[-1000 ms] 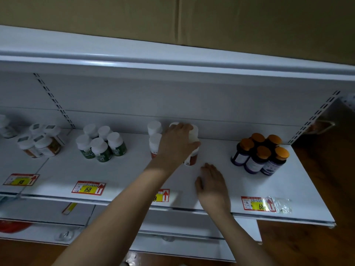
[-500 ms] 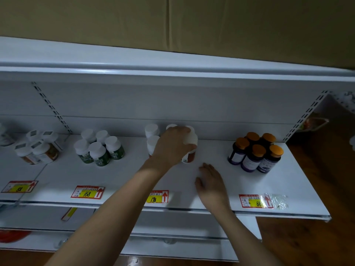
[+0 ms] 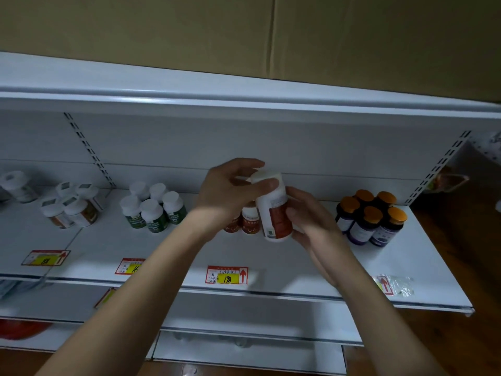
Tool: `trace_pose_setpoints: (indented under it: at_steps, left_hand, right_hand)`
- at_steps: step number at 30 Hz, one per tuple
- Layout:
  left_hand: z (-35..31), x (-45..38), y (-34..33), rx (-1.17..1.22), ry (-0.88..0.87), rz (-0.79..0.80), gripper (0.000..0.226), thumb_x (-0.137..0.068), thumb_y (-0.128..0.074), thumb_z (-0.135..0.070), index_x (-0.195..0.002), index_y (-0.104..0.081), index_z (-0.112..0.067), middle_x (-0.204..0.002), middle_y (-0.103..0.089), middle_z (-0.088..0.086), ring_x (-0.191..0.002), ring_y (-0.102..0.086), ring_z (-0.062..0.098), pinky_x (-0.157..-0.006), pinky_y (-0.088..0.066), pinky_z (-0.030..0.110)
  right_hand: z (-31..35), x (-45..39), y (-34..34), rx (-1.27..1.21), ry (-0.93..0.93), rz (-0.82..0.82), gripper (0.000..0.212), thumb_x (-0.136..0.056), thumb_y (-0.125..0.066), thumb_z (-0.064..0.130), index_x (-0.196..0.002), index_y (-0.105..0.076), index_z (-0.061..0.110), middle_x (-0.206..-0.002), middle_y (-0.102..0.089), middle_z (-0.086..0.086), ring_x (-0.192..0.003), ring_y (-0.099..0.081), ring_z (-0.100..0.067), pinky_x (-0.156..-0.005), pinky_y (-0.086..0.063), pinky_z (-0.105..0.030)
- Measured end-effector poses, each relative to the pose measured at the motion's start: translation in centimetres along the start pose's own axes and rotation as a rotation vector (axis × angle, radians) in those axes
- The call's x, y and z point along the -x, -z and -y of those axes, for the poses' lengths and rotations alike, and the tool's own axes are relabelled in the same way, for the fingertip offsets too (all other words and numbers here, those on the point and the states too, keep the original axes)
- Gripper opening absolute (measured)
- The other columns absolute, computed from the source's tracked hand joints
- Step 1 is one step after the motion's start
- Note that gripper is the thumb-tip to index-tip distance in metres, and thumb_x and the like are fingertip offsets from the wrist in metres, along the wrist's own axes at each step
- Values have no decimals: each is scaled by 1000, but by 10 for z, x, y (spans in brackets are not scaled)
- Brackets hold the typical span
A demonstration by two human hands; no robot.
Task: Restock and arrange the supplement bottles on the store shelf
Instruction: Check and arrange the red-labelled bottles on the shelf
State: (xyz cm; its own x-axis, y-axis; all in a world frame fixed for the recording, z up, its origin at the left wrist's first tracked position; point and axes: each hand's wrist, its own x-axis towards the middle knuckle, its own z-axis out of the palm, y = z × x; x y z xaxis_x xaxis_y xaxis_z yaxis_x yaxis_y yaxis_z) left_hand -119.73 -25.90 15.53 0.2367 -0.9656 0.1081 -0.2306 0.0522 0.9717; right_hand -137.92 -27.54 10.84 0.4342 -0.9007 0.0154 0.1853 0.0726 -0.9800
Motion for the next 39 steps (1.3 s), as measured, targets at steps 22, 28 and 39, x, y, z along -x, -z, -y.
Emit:
trace_pose_setpoints:
  at_steps: [22,28,39]
  left_hand:
    - [4,51,10,90,57,23,44,-65,-83,-36,-106,-68,-31,-95,-73,1,-85,-74,23,-78,-61,48]
    - [-1,55,15,241,91,-41,47,-68,-82,-29,-111,-63,-27,-103,-70,7,-93,-72,29,-85,-55,61]
    - [-4,65,15,203,70,-17,49,-69,-81,-35,-113,-65,-18,-103,-74,-1,-95,-73,23,-87,-58,52]
  right_hand:
    - [-8,21,-39,188,176,-123,55,-79,-81,10,-127,-61,27,-109,-72,8,-102,-66,-6,-79,-53,-18]
    - [-2,25,-40,-187,14,34,41,-96,-50,19,-135,-56,12,-127,-68,-10,-116,-65,-23,-93,-54,-32]
    - [-9,30,-42,-129,128,-27,52,-77,-72,6,-126,-60,17,-118,-71,-4,-115,-65,-21,-92,-53,-30]
